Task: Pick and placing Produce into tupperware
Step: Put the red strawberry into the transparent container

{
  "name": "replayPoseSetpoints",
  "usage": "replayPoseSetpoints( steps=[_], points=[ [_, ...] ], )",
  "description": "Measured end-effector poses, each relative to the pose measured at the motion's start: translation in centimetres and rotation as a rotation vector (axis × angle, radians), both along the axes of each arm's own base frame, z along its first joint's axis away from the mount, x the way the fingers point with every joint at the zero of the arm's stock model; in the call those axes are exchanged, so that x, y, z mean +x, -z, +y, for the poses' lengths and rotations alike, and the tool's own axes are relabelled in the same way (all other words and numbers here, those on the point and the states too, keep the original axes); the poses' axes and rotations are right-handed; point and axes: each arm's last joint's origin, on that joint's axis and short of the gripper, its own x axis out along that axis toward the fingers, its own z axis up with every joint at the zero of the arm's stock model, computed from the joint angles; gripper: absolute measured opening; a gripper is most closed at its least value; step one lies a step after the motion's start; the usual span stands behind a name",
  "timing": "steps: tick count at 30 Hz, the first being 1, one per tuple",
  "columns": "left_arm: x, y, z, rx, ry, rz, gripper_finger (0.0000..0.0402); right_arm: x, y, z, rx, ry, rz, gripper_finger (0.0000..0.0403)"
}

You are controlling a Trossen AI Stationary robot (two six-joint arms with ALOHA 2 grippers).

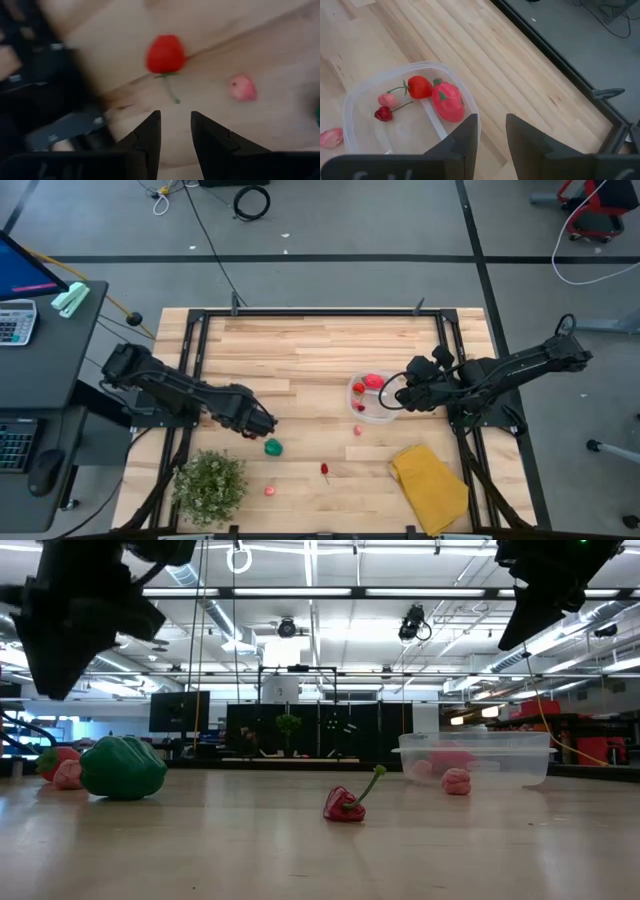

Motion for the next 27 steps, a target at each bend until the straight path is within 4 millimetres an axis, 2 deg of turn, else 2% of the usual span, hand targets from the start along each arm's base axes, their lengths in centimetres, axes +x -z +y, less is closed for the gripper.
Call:
replayPoseSetpoints(
  steps=[5, 11, 18, 27],
  points=[
    [-0.3, 2.3, 0.2, -0.037, 0.023, -0.015, 0.0115, 0.0, 0.0, 0.0, -0.009, -0.017, 0.009, 0.011],
    [-1.6, 3.6, 0.7, -0.011, 0.012, 0.065, 0.0132, 0.0, 0.0, 0.0, -0.009, -0.017, 0.009, 0.011],
    [-1.2, 3.8, 0.6, -0.024, 0.013, 0.021, 0.0166, 0.0, 0.0, 0.0, -0.01, -0.018, 0.01, 0.011],
    [-1.1, 3.8, 0.6, -0.014, -0.041, 0.01, 0.0172, 0.0, 0.0, 0.0, -0.01, -0.018, 0.01, 0.011]
  ],
)
